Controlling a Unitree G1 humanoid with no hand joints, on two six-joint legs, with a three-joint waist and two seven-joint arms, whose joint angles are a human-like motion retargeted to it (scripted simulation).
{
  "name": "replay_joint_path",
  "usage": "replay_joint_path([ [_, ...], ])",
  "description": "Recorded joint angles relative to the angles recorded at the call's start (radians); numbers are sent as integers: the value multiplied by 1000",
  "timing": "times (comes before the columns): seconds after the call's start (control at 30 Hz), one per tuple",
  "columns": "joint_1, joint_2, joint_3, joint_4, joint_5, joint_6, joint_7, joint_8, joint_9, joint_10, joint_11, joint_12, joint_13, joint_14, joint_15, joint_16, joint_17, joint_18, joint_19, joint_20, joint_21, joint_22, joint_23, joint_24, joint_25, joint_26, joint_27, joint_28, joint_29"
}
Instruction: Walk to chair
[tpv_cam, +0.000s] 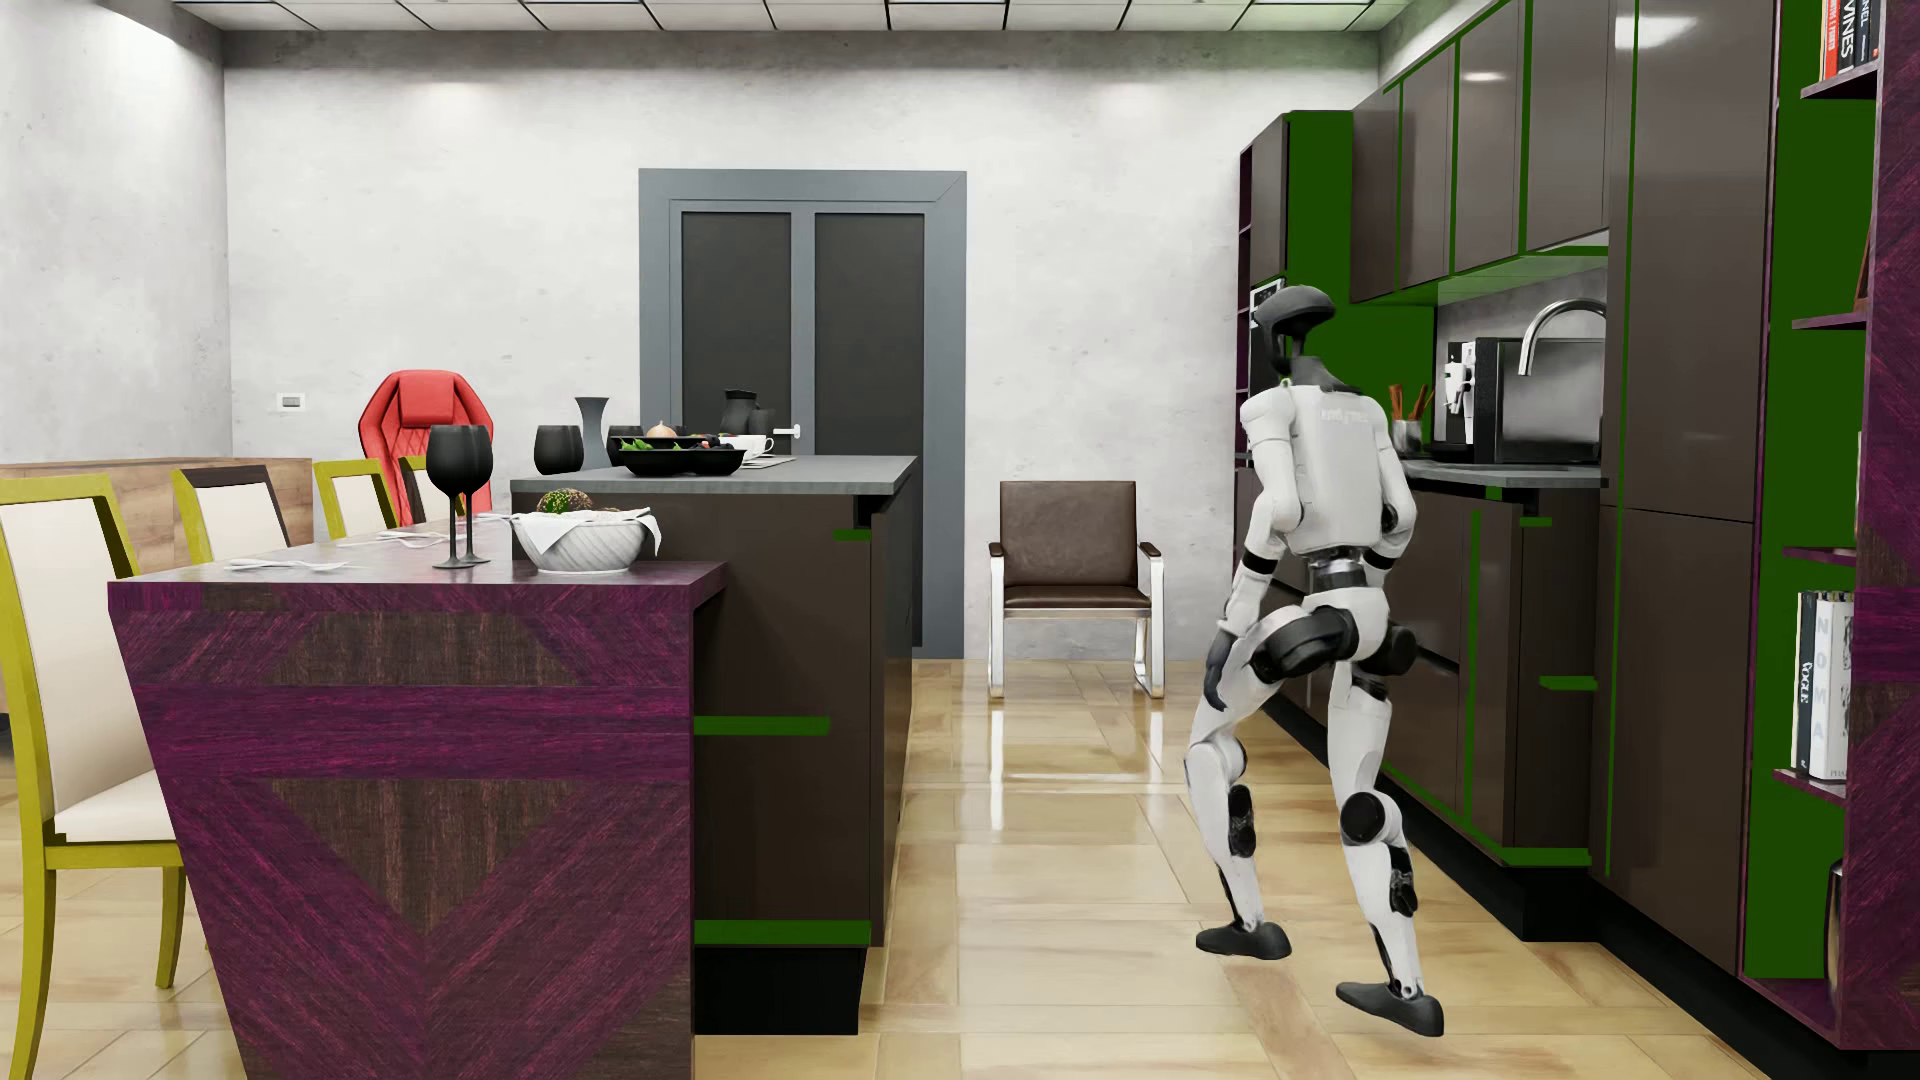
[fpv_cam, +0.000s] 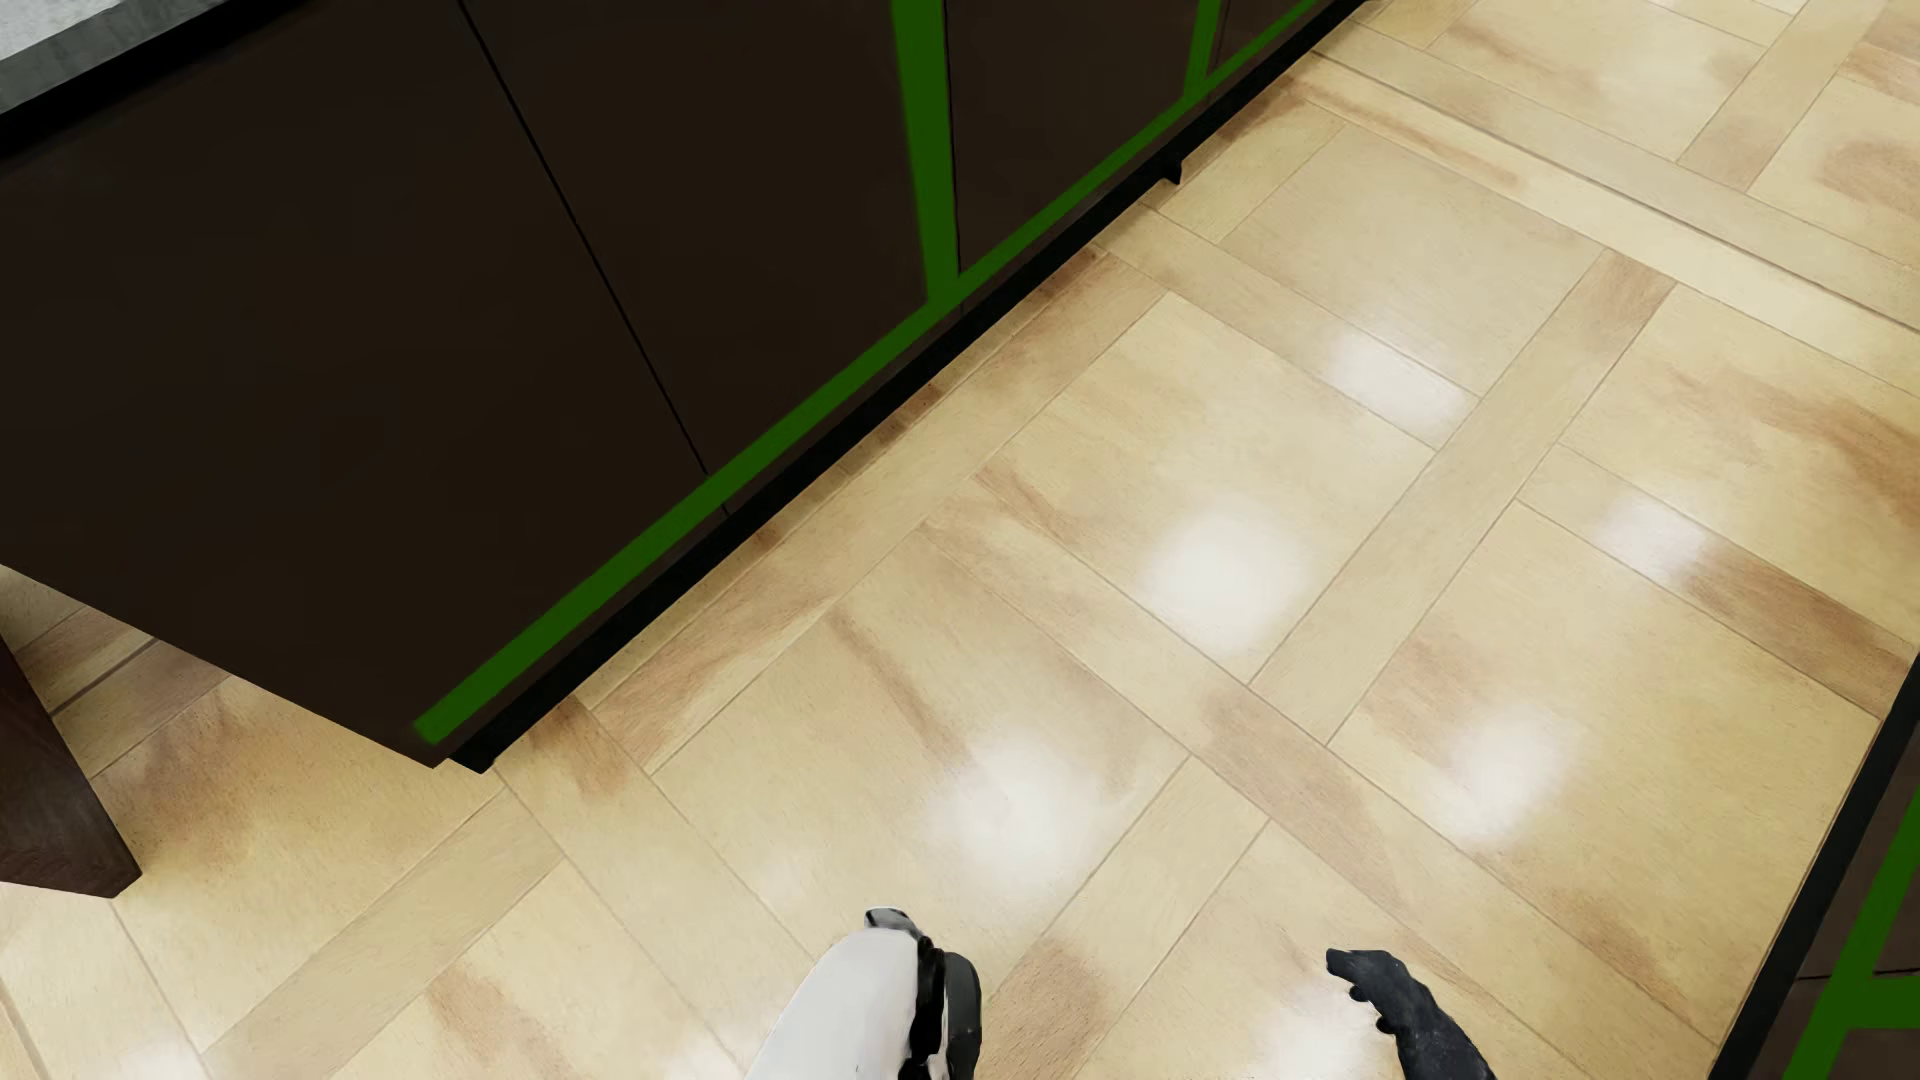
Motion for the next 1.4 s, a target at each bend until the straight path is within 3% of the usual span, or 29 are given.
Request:
replay_joint_path([
  [0.1,13,84,51,-96,32,-3,-109,112,13,-380,23,142,-112,33,10,8,-34,-44,-18,19,133,51,-65,67,-38,79,-15,-103,26],
  [0.13,34,100,70,-96,35,-9,-123,131,20,-372,65,178,-135,83,58,3,-37,125,-22,30,178,60,-77,104,-29,101,-7,-136,41],
  [0.17,49,95,89,-69,43,-15,-99,150,30,-319,151,206,-131,32,131,-9,-37,160,-21,54,215,66,-91,132,-6,119,3,-150,51],
  [0.2,83,57,107,-34,38,-23,-82,143,42,-275,292,228,-106,-13,288,-28,-35,187,136,92,250,70,-104,144,24,132,13,-142,61],
  [0.23,134,-7,119,5,48,-28,-68,169,51,-256,466,243,-77,-67,484,-53,-37,210,442,128,290,73,-111,143,42,137,25,-129,89],
  [0.27,198,-106,133,59,43,-31,-36,87,57,-260,665,247,-52,-118,606,-80,-50,208,477,149,326,78,-113,135,31,130,41,-125,131],
  [0.33,370,-330,112,126,-77,-37,21,55,62,-341,924,200,3,-183,490,-99,-39,172,483,121,311,100,-97,136,-16,99,72,-143,135],
  [0.37,468,-433,84,141,-160,-38,39,25,60,-399,944,154,39,-206,417,-89,-6,155,459,84,246,117,-65,159,-1,80,88,-153,74],
  [0.4,563,-528,53,149,-224,-37,59,-10,56,-449,904,106,64,-233,371,-70,28,140,383,42,159,115,-21,188,39,62,110,-163,4],
  [0.47,746,-675,-6,156,-256,-29,100,-3,50,-511,685,1,86,-314,328,0,58,110,307,-24,9,49,38,212,114,15,169,-167,-92],
  [0.53,930,-706,-50,177,-247,-15,119,43,56,-573,259,-129,143,-368,398,73,29,57,284,-21,-82,-34,28,187,164,-12,149,-129,-88],
  [0.6,1081,-665,-80,214,-277,1,98,5,67,-592,-58,-232,216,-338,450,97,20,-6,235,78,-131,-112,20,117,170,17,123,-48,-83],
  [0.67,1138,-648,-99,282,-325,15,38,-149,81,-464,137,-260,275,-132,541,112,51,-31,238,150,-142,-207,35,86,147,25,113,65,-79],
  [0.7,1092,-637,-104,313,-311,28,-8,-165,90,-285,262,-236,279,85,470,124,71,17,186,166,-140,-262,52,77,135,10,110,101,-74],
  [0.73,994,-603,-105,361,-285,41,-26,-175,98,-55,335,-193,258,267,375,129,85,-18,176,174,-134,-311,70,65,122,-2,109,116,-68],
  [0.77,858,-544,-97,385,-246,55,-59,-177,105,161,341,-150,218,271,309,126,94,41,170,169,-120,-343,86,56,108,-3,105,107,-65],
  [0.8,705,-463,-84,347,-209,66,-107,-173,110,312,292,-116,162,174,267,114,99,95,168,149,-98,-352,99,55,93,4,100,78,-68],
  [0.83,556,-368,-70,303,-182,70,-123,-158,109,376,207,-87,99,148,246,92,98,102,176,123,-68,-338,109,57,79,12,99,40,-68],
  [0.93,247,-98,-27,214,-142,52,-64,-91,77,148,-13,30,-88,65,190,52,82,68,187,62,113,-237,100,72,6,15,77,-91,43],
  [1.0,137,20,10,192,-128,40,-66,-44,54,-208,-1,97,-201,84,86,42,49,85,192,46,291,-185,8,103,-63,31,-8,-181,137],
  [1.03,130,85,29,195,-127,37,-81,-27,45,-452,1,135,-248,74,46,32,28,51,194,61,365,-160,-56,110,-67,38,-54,-191,149],
  [1.1,170,209,59,220,-147,33,-40,11,32,-768,35,202,-272,48,55,-18,-9,72,214,103,438,-63,-157,126,14,86,-102,-146,117],
  [1.13,188,229,72,229,-176,29,7,24,30,-690,134,225,-245,69,145,-50,-29,106,221,100,445,-3,-186,149,75,124,-92,-143,102],
  [1.17,196,191,82,222,-218,20,29,37,34,-568,320,234,-198,163,360,-79,-57,212,250,73,436,54,-210,177,129,146,-62,-175,88],
  [1.2,218,105,83,218,-259,8,52,42,41,-441,572,227,-139,147,607,-94,-77,216,326,42,407,101,-222,196,168,142,-24,-226,61],
  [1.23,259,-13,74,202,-331,-7,69,13,48,-357,796,203,-81,45,730,-96,-79,211,353,20,360,136,-206,193,191,121,23,-276,23],
  [1.3,426,-260,30,147,-404,-33,79,-41,53,-376,985,111,-11,-89,530,-74,-33,195,203,1,249,172,-61,170,214,92,158,-297,-53],
  [1.37,643,-439,-15,97,-405,-36,60,-127,36,-506,819,1,22,-160,395,-34,0,173,191,-34,157,156,154,221,204,81,325,-224,-49],
  [1.4,733,-508,-36,81,-384,-32,47,-143,26,-535,662,-62,56,-205,372,-11,-19,167,244,-56,142,127,231,243,180,64,373,-195,19],
])
